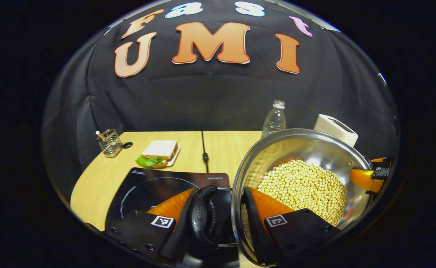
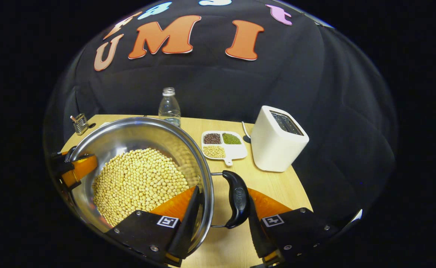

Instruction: First push the handle of the pot to place it horizontally, then grasp the pot with both hands and set it on the induction cooktop.

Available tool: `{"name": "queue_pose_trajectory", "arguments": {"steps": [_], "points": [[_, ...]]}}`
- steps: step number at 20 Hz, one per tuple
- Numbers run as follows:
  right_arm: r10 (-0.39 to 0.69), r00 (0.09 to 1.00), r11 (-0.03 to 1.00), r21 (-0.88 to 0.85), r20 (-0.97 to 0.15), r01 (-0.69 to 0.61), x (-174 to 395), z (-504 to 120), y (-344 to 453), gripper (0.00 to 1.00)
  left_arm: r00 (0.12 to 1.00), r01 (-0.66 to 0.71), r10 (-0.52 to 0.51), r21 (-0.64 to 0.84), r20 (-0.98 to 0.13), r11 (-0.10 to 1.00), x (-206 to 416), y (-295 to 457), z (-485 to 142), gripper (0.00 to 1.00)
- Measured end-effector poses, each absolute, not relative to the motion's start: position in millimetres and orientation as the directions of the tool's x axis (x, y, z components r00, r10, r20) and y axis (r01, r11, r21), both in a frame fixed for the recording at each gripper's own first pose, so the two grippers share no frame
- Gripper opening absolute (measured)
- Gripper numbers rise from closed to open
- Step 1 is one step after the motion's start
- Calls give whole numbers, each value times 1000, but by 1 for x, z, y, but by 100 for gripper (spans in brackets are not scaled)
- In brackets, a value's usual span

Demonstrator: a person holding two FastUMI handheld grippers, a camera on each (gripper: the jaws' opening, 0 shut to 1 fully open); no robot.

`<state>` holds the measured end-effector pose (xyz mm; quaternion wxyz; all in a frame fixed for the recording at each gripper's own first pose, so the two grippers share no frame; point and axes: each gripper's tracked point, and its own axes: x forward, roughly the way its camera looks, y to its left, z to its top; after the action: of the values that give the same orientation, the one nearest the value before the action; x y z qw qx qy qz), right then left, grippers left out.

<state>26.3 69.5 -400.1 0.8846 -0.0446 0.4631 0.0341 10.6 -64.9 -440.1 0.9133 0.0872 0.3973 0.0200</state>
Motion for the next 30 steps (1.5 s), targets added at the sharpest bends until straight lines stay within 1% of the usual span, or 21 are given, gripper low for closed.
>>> {"name": "queue_pose_trajectory", "arguments": {"steps": [2, 3, 5, 6, 7, 9, 10, 14, 16, 17, 18, 21, 22, 25, 26, 28, 29, 30], "points": [[37, 581, 992, -40, -813, -119, 30, -392, 88, 67, 694, 22, 122, 189, -710, 982, 10, -47, -425, 75], [46, 578, 991, -35, -815, -129, 30, -390, 98, 67, 697, 15, 130, 196, -705, 980, 8, -38, -419, 78], [67, 563, 989, -22, -824, -149, 25, -387, 117, 67, 694, -1, 151, 209, -704, 978, 2, -18, -410, 72], [76, 562, 987, -19, -823, -161, 25, -385, 127, 67, 691, -10, 161, 213, -705, 977, 0, -9, -406, 77], [86, 563, 985, -16, -822, -173, 26, -382, 138, 67, 688, -19, 172, 219, -705, 976, -2, 2, -404, 77], [105, 561, 981, -6, -821, -193, 27, -378, 158, 67, 687, -39, 195, 233, -700, 972, -4, 22, -395, 72], [116, 560, 980, 3, -820, -199, 28, -377, 168, 67, 688, -47, 207, 242, -696, 969, -4, 32, -391, 75], [156, 550, 974, 35, -821, -225, 29, -374, 207, 67, 688, -67, 248, 280, -682, 958, -6, 66, -376, 75], [168, 546, 971, 42, -821, -235, 31, -373, 223, 67, 685, -74, 261, 291, -680, 954, -7, 74, -367, 78], [171, 544, 970, 44, -821, -239, 32, -372, 231, 67, 683, -80, 269, 297, -679, 952, -7, 87, -367, 78], [175, 540, 970, 49, -823, -240, 32, -372, 239, 67, 682, -85, 276, 301, -677, 950, -5, 98, -366, 75], [192, 529, 966, 65, -826, -249, 32, -372, 259, 67, 683, -101, 299, 318, -667, 943, -3, 118, -360, 75], [197, 529, 965, 69, -825, -251, 33, -371, 269, 67, 681, -107, 305, 322, -666, 941, -1, 125, -359, 78], [209, 522, 961, 75, -827, -267, 33, -374, 292, 67, 674, -126, 322, 326, -665, 937, -5, 148, -358, 78], [211, 521, 960, 76, -827, -268, 34, -377, 298, 67, 671, -132, 327, 327, -665, 936, -4, 155, -359, 75], [212, 517, 960, 77, -830, -270, 34, -381, 309, 67, 668, -141, 335, 329, -665, 934, -5, 164, -363, 75], [211, 514, 959, 74, -832, -275, 33, -384, 313, 67, 667, -142, 336, 328, -665, 934, -6, 170, -364, 72], [210, 510, 958, 70, -834, -279, 32, -387, 316, 67, 661, -144, 334, 323, -672, 935, -6, 173, -368, 75]]}}
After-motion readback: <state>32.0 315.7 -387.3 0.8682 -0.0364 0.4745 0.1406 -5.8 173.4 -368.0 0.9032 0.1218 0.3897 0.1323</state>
